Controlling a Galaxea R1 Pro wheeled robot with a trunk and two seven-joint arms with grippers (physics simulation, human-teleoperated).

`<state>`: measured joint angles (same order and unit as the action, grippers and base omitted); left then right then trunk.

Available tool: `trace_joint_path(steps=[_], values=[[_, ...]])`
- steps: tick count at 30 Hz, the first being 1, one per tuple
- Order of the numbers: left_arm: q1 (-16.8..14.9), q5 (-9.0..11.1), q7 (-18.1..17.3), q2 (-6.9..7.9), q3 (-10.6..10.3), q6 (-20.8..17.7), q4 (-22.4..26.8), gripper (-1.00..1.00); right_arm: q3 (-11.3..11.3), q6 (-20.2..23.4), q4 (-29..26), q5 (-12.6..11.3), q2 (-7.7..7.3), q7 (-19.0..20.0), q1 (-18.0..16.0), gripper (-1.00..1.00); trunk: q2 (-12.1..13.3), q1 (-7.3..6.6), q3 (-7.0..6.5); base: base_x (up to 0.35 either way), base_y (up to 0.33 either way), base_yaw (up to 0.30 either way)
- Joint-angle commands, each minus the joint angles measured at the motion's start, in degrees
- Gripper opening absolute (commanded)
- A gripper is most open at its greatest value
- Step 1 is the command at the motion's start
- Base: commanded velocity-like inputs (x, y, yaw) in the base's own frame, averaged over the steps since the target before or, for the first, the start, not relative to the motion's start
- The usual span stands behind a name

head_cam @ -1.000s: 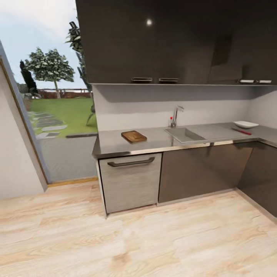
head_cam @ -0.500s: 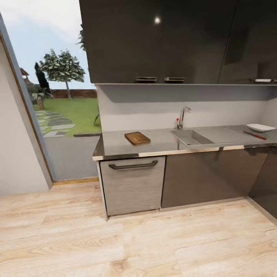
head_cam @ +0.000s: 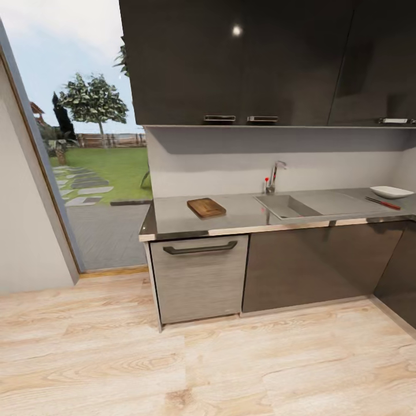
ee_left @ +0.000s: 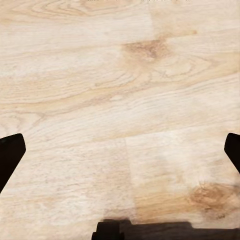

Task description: In the kitchen, take the Vidalia onion out of the sink, dice it on the chopping board with the paring knife, put the diced onion into the bowl on the countertop, then place both the paring knife and the chopping board into the sink.

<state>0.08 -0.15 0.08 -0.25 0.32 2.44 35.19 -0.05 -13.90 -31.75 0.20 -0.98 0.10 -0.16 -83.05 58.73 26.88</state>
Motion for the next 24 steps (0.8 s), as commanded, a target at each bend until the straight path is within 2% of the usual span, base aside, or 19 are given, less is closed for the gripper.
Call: trace_joint_path(steps=[1, 4, 5, 6, 9, 11, 14, 15, 17, 18, 21, 22, 24], values=[[0.0, 0.0, 0.0, -0.01, 0.0, 0.1, 0.0, 1.0, 0.0, -0.1, 0.0, 0.0, 0.0, 0.0, 0.0, 1.0, 0.0, 0.0, 0.05, 0.0, 0.0, 0.0], [0.0, 0.0, 0.0, 0.05, 0.0, 0.1, 0.0, 1.0, 0.0, 0.2, -2.0, 0.1, 0.07, -1.4, 0.0, 1.0, 0.0, 0.0, 0.05, 0.0, 0.0, 0.0], [0.0, 0.0, 0.0, 0.07, 0.0, 0.1, 0.0, 1.0, 0.0, 0.5, -7.0, 0.1, 0.27, -6.1, 0.0, 1.0, 0.0, 0.0, 0.05, 0.0, 0.0, 0.0], [0.0, 0.1, 0.0, 0.07, 0.0, 0.1, 0.0, 1.0, 0.0, 0.8, -9.5, 0.1, 0.34, -8.4, 0.0, 1.0, 0.0, 0.0, 0.05, 0.0, 0.0, 0.0], [0.0, 0.2, 0.0, 0.07, 0.0, 0.1, -0.1, 1.0, 0.1, 3.9, -15.3, 0.1, 0.4, -11.9, 0.0, 1.0, 0.0, 0.0, 0.05, 0.0, 0.0, 0.0], [0.0, 0.2, 0.0, 0.07, 0.0, 0.1, -0.1, 1.0, 0.1, 8.6, -20.6, 0.2, 0.42, -13.3, 0.0, 1.0, 0.0, 0.0, 0.05, 0.0, 0.0, 0.0], [0.0, 0.3, 0.0, 0.07, 0.0, 0.1, -0.1, 1.0, 0.1, 18.3, -30.3, 0.2, 0.44, -14.2, 0.0, 1.0, 0.0, 0.0, 0.05, 0.0, 0.0, 0.0], [0.0, 0.3, 0.0, 0.07, 0.0, 0.1, -0.1, 1.0, 0.1, 20.0, -32.2, 0.2, 0.44, -14.3, -0.1, 1.0, 0.0, 0.0, 0.05, 0.0, 0.0, 0.0], [0.0, 0.3, 0.0, 0.09, 0.1, 0.1, -0.1, 1.0, 0.1, 25.6, -39.5, 0.2, 0.41, -14.6, 0.0, 1.0, 0.0, 0.0, 0.05, 0.0, 0.0, 0.0], [0.0, 0.3, 0.0, 0.14, 0.1, 0.1, -0.1, 1.0, 0.1, 30.2, -47.4, 0.3, 0.38, -14.8, -0.1, 1.0, 0.0, 0.0, 0.05, 0.0, 0.0, 0.0], [0.0, 0.3, 0.0, 0.27, 0.1, 0.1, 0.0, 1.0, 0.1, 34.5, -53.7, 0.3, 0.37, -15.5, -0.9, 1.0, 0.0, 0.0, 0.05, 0.0, 0.0, 0.0], [0.0, 0.3, 0.0, 0.3, 0.1, 0.1, 0.0, 1.0, 0.2, 37.3, -56.3, 0.3, 0.36, -16.1, -2.6, 1.0, 0.0, 0.0, 0.05, 0.0, 0.0, 0.0], [0.0, 0.3, 0.0, 0.32, 0.1, 0.1, 0.0, 1.0, 0.2, 40.1, -57.8, 0.3, 0.36, -16.8, -5.1, 1.0, 0.0, 0.0, 0.05, 0.0, 0.0, 0.0]])
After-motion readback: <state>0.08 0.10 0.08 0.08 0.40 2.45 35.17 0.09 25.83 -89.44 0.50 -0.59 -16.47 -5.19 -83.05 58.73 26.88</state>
